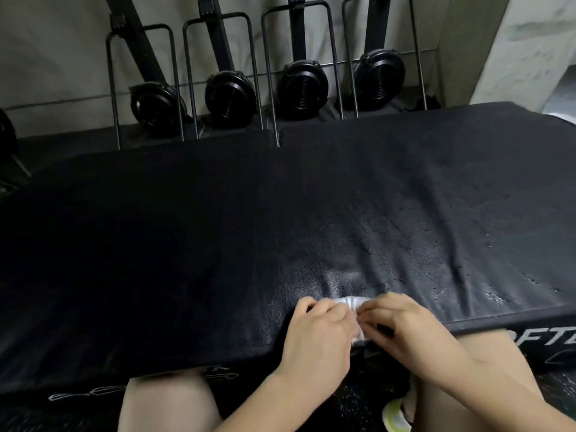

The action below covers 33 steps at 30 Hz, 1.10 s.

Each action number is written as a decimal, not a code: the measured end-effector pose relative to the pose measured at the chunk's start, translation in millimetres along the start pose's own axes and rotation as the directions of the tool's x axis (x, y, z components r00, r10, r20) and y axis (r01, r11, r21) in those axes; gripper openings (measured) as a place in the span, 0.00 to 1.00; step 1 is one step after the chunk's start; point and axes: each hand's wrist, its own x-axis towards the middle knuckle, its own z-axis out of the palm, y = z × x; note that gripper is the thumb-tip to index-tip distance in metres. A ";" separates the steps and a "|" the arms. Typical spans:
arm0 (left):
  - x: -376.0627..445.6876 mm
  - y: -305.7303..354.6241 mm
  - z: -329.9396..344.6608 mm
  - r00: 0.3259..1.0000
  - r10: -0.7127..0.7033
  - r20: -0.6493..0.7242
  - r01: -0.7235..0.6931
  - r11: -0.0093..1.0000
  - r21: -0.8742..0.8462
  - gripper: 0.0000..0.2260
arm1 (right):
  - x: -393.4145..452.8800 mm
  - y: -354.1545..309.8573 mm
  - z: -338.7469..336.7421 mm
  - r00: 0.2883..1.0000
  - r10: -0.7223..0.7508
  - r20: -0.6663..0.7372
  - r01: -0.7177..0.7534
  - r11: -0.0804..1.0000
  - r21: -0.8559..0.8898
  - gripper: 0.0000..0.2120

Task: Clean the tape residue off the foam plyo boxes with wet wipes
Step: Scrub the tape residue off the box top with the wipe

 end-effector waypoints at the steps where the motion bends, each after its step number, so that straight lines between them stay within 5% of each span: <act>1: 9.1 -3.4 -0.1 1.000 -0.028 0.015 0.027 1.000 0.010 0.03 | 11.2 3.6 0.7 1.000 0.014 -0.002 -0.014 0.999 -0.029 0.09; 7: 56.2 -29.6 3.4 0.980 -0.197 0.033 0.193 0.978 0.079 0.07 | 67.5 25.4 7.9 0.981 0.194 -0.023 -0.194 0.980 -0.048 0.04; 15: 39.8 -17.0 2.9 0.994 -0.057 0.098 0.050 0.996 0.072 0.05 | 33.8 17.3 -1.9 0.990 0.137 0.030 -0.134 0.987 -0.087 0.02; 25: 120.5 -69.6 14.5 0.981 -0.188 0.045 0.178 0.971 0.161 0.07 | 132.4 71.8 10.6 0.979 0.190 0.079 -0.185 0.980 -0.067 0.13; 33: 157.5 -94.5 8.8 0.970 -0.212 0.120 0.186 0.962 0.199 0.05 | 166.3 86.5 14.4 0.958 0.271 0.095 -0.271 0.963 -0.011 0.05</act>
